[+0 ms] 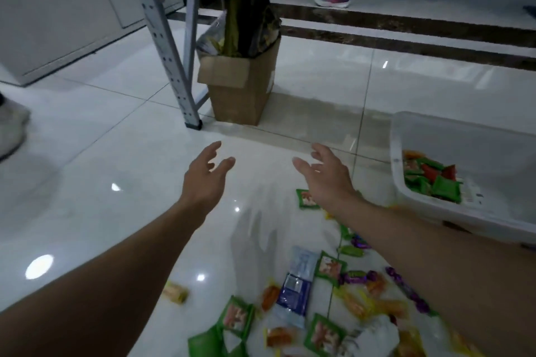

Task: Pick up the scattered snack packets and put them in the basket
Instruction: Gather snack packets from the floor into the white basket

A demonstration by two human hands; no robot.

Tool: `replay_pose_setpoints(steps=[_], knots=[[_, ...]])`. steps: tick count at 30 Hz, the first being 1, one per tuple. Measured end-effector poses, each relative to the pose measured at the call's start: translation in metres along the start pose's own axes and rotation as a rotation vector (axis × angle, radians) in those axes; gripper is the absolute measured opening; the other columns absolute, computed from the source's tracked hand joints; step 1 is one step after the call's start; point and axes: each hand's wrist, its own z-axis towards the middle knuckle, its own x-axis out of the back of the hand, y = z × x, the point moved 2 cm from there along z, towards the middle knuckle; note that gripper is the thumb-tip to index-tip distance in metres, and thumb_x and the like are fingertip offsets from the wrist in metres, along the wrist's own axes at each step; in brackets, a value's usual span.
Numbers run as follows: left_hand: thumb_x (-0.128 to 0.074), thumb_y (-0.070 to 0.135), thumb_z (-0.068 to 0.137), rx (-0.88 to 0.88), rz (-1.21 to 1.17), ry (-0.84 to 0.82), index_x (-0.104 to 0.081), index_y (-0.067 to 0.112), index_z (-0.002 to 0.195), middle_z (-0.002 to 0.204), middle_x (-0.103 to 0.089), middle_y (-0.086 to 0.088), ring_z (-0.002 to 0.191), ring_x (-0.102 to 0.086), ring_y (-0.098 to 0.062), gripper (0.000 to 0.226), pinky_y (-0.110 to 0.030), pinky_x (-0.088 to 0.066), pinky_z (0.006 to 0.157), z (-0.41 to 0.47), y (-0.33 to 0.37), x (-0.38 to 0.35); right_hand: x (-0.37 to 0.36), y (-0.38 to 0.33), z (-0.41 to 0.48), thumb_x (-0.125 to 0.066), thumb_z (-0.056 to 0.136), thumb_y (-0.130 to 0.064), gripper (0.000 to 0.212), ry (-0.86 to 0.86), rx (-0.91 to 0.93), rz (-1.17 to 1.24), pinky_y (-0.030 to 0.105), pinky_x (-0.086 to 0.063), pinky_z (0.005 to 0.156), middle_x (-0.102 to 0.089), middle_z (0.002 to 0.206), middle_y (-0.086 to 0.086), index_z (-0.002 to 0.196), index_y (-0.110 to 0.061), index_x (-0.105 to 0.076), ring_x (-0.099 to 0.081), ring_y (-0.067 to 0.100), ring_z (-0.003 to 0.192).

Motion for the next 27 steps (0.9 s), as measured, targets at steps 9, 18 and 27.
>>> replay_pose_setpoints(steps=[9,18,27], knots=[[-0.061,0.034,0.09,0.132,0.035,0.142,-0.048,0.035,0.137,0.139,-0.05,0.004,0.12,-0.051,-0.017,0.048,-0.039,-0.042,0.104,-0.036,-0.08,0.085,-0.126,-0.006,-0.048,-0.057,0.088,-0.052,0.067,-0.334,0.013,-0.109,0.038,-0.042,0.105,-0.042,0.146,-0.003,0.146,-0.029,-0.031,-0.046,0.017,0.127],[-0.06,0.033,0.091,0.213,0.132,0.196,-0.045,0.031,0.14,0.142,-0.047,0.0,0.124,-0.048,-0.02,0.051,-0.039,-0.041,0.104,-0.07,-0.131,0.132,-0.217,0.005,-0.1,-0.066,0.084,-0.044,0.059,-0.64,0.077,-0.388,0.035,-0.046,0.099,-0.051,0.137,-0.001,0.137,-0.027,-0.046,-0.053,0.017,0.119],[-0.062,0.034,0.089,0.249,0.174,0.161,-0.044,0.032,0.14,0.143,-0.047,0.002,0.126,-0.047,-0.018,0.054,-0.036,-0.041,0.104,-0.087,-0.151,0.141,-0.26,0.026,-0.13,-0.052,0.092,-0.03,0.029,-0.738,0.229,-0.698,0.031,-0.044,0.079,-0.055,0.12,0.005,0.118,-0.016,-0.053,-0.052,0.025,0.108]])
